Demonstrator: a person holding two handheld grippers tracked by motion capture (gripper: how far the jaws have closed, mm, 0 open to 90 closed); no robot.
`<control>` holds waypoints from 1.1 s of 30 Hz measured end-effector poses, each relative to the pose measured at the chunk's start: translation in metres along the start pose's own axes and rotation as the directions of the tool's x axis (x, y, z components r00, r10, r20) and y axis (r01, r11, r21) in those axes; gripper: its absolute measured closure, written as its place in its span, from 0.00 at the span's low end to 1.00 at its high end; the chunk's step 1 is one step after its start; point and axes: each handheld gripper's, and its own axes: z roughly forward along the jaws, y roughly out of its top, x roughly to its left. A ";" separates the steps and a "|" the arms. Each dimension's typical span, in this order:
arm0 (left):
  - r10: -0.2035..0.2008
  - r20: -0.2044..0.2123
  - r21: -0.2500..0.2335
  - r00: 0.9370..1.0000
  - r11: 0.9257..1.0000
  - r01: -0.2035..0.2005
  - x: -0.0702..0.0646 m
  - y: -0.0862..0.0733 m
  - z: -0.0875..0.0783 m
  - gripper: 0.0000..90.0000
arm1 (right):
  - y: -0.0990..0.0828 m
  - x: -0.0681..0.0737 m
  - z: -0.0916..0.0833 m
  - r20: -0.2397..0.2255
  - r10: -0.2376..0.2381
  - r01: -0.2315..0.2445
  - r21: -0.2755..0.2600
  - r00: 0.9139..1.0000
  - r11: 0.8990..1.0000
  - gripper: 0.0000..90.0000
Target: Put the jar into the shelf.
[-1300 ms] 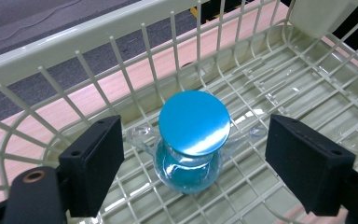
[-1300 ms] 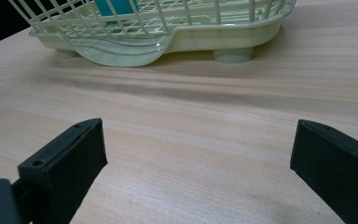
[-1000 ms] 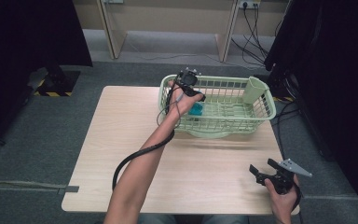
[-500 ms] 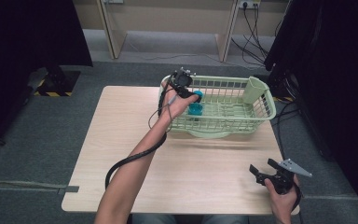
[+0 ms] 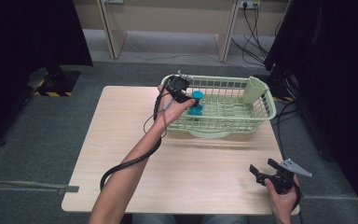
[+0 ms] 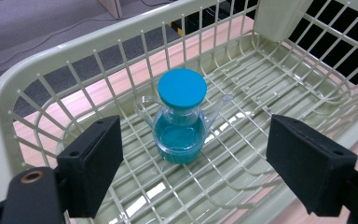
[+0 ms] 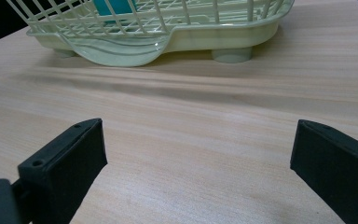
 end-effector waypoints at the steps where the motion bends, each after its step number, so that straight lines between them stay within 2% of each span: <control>1: 0.001 0.001 -0.002 1.000 1.000 -0.001 0.000 -0.001 -0.001 0.20 | 0.000 0.000 0.000 0.000 0.001 -0.001 0.000 1.000 1.000 0.04; 17: 0.011 0.005 -0.036 1.000 0.999 -0.011 0.003 -0.020 -0.017 0.20 | 0.000 0.000 0.000 0.002 0.000 0.000 -0.002 1.000 1.000 0.04; 23: 0.018 0.021 -0.056 1.000 0.998 -0.017 0.000 -0.026 -0.024 0.20 | 0.000 0.000 0.000 0.003 0.001 -0.001 -0.003 1.000 1.000 0.04; 33: 0.033 0.025 -0.084 0.999 0.996 -0.031 -0.001 -0.039 -0.032 0.20 | 0.000 0.000 0.000 0.004 0.001 -0.001 -0.003 1.000 1.000 0.04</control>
